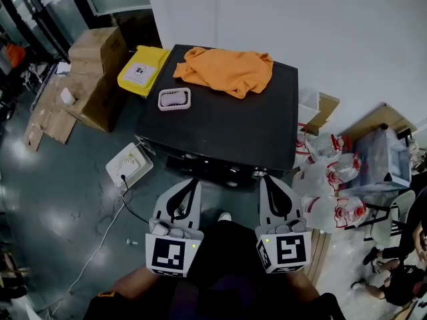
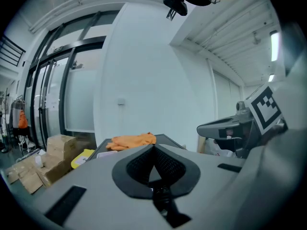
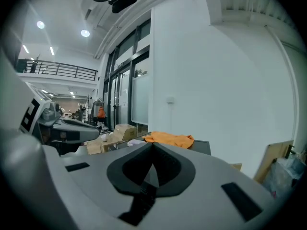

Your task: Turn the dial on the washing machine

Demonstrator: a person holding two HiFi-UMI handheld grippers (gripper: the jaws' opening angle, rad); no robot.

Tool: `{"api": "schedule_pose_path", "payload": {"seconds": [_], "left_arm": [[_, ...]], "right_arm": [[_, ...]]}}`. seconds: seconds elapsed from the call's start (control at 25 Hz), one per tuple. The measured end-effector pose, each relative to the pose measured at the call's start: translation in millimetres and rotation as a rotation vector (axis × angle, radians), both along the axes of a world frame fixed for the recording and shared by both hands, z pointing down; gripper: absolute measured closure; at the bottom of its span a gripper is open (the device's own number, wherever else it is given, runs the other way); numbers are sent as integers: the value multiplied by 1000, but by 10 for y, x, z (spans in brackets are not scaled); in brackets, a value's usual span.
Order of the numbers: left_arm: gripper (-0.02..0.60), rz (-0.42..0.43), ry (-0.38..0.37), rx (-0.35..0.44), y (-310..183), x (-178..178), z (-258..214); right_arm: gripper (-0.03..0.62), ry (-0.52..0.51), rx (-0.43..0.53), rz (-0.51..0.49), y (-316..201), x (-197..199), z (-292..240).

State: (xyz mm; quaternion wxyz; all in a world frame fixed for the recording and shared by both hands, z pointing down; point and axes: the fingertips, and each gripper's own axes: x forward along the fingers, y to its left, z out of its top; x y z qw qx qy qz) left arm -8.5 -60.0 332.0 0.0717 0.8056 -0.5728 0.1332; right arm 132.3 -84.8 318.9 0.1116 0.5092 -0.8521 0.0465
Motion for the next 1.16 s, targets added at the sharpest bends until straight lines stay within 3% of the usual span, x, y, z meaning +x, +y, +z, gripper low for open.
{"api": "schedule_pose_path", "payload": {"seconds": [0.36,1.16], "left_arm": [[572,2,-13,-19,-72,-49,36],[571,29,-16,-13,-127,227,37]], "right_arm": [[580,-7,-9,-13,0,-120,52],[580,-22,-8,20,16,177,84]]}}
